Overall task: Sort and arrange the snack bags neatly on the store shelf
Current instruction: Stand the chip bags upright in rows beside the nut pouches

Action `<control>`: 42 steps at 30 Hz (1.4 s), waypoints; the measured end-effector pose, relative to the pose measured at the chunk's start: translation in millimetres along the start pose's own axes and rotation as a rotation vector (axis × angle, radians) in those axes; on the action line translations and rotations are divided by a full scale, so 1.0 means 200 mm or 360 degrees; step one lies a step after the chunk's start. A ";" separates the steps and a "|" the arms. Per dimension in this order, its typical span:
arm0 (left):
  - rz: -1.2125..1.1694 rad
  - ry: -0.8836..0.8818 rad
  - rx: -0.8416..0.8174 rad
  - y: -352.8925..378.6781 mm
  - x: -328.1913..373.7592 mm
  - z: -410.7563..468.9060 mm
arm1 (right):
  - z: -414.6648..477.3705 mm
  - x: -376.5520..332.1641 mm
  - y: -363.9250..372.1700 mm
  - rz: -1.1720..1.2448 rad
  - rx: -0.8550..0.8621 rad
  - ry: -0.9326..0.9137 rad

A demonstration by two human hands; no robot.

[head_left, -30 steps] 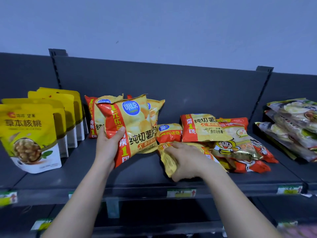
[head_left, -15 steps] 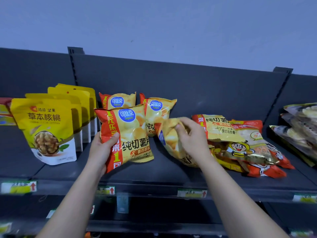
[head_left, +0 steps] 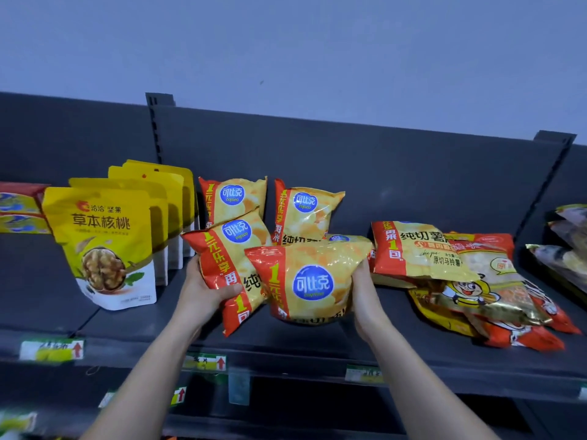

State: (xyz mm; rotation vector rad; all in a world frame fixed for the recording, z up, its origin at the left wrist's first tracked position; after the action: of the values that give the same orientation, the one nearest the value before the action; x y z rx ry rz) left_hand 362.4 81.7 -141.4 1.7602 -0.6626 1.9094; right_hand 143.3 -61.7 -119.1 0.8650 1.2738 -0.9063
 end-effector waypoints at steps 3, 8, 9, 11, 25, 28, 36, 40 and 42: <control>0.0066 0.0064 0.0056 0.01 0.01 0.04 | 0.04 0.02 -0.01 -0.0149 0.0094 0.0000; 0.0247 0.0149 0.0047 -0.01 0.03 0.13 | 0.05 -0.03 -0.01 -0.0132 0.0397 -0.0013; 0.0256 0.0153 0.0037 -0.01 0.03 0.13 | 0.05 -0.02 0.01 -0.0005 0.0277 0.0039; 0.0230 0.0155 -0.0013 0.00 0.03 0.14 | 0.04 -0.01 0.04 0.0025 -0.0005 0.0072; 0.0634 0.0393 0.0088 -0.05 0.11 0.29 | 0.15 0.05 0.13 -0.0249 0.0272 -0.0064; 0.0558 0.0359 0.0064 -0.03 0.06 0.32 | 0.14 0.05 0.17 -0.0351 0.0339 -0.0161; 0.0679 0.0383 0.0301 0.03 0.03 0.37 | 0.18 0.06 0.24 -0.0450 0.0231 -0.0202; 0.0743 0.0410 0.0163 -0.02 0.03 0.42 | 0.21 0.06 0.18 -0.0475 0.0415 -0.0254; 0.0720 0.0388 0.0066 -0.04 0.03 0.44 | 0.23 0.08 0.17 -0.0467 0.0450 -0.0260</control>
State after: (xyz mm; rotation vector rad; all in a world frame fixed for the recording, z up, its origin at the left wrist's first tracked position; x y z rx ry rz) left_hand 434.9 33.3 -128.7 1.4504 -0.9977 2.4016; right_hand 193.4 -90.3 -128.4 0.8133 1.1637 -1.3882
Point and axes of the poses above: each hand's wrist, its own z-axis towards the middle knuckle, its own y-axis out of the palm, x = y × z, the point moved 3 cm from there along z, towards the middle knuckle, and after that the axes turned 5 degrees about x, right-handed, at the moved point
